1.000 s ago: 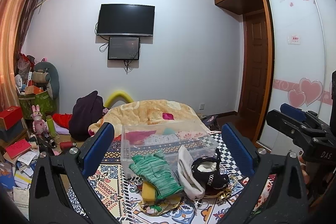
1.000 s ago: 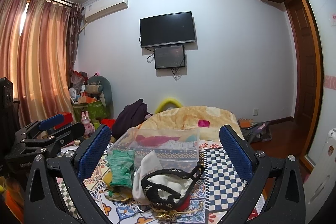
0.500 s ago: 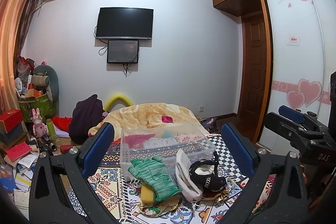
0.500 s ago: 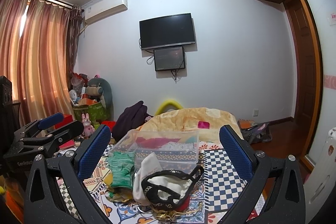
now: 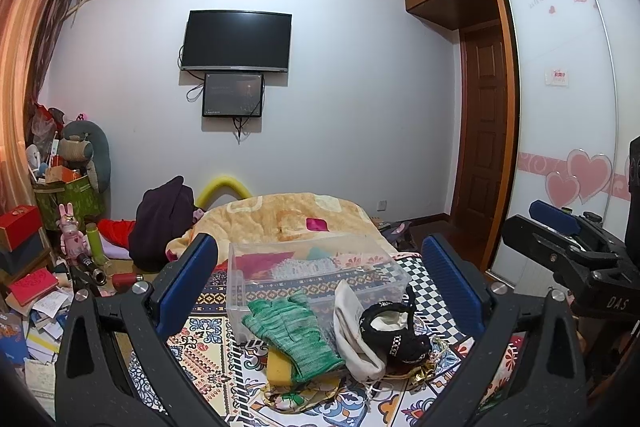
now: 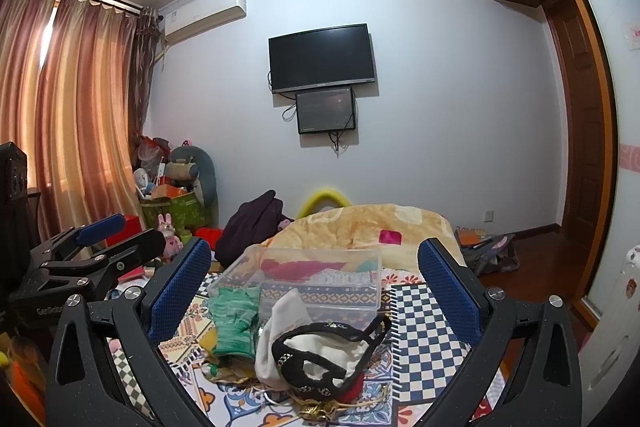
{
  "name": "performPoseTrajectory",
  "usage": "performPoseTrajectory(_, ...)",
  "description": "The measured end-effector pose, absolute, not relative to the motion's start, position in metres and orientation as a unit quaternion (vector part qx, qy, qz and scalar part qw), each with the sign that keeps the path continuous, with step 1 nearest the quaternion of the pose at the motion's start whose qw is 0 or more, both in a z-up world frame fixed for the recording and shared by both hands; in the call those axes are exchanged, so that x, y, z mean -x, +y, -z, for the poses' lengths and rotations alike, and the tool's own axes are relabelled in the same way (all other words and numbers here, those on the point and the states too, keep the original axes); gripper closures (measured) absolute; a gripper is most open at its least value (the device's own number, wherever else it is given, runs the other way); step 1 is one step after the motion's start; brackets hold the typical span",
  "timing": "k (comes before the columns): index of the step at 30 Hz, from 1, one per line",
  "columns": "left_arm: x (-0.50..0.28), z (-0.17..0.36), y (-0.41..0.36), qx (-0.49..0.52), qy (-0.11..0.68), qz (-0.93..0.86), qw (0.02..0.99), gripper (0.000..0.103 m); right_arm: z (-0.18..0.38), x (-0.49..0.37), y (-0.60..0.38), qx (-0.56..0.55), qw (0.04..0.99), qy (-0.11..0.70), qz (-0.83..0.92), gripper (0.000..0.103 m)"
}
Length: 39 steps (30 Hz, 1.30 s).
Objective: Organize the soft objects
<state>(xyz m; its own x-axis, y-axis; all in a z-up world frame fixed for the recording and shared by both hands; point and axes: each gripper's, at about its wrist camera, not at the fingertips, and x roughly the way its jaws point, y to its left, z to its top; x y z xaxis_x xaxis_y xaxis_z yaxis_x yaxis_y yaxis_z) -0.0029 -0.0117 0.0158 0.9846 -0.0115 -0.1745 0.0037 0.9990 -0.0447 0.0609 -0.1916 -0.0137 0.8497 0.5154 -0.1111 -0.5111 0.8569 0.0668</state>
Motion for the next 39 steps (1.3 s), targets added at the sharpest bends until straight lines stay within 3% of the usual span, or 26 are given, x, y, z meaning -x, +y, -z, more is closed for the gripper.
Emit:
performPoseTrajectory(24, -0.065, 0.072, 0.003, 0.044, 0.223, -0.003, 0.974, 0.000, 0.087, -0.117, -0.187, -0.007, 0.945, 0.190, -0.268, 0.000)
performPoseTrajectory(33, -0.080, 0.098, 0.009, 0.068, 0.262, 0.010, 0.963, 0.021, 0.105, -0.122, -0.178, 0.004, 0.926, 0.227, -0.302, 0.000)
performPoseTrajectory(37, -0.088, 0.109, 0.009, 0.071, 0.281, 0.024, 0.957, 0.039, 0.110, -0.124, -0.170, 0.013, 0.921, 0.235, -0.311, 0.012)
performPoseTrajectory(39, -0.089, 0.113, 0.009, 0.072, 0.283, 0.026, 0.956, 0.042, 0.113, -0.127, -0.167, 0.017, 0.916, 0.243, -0.319, 0.020)
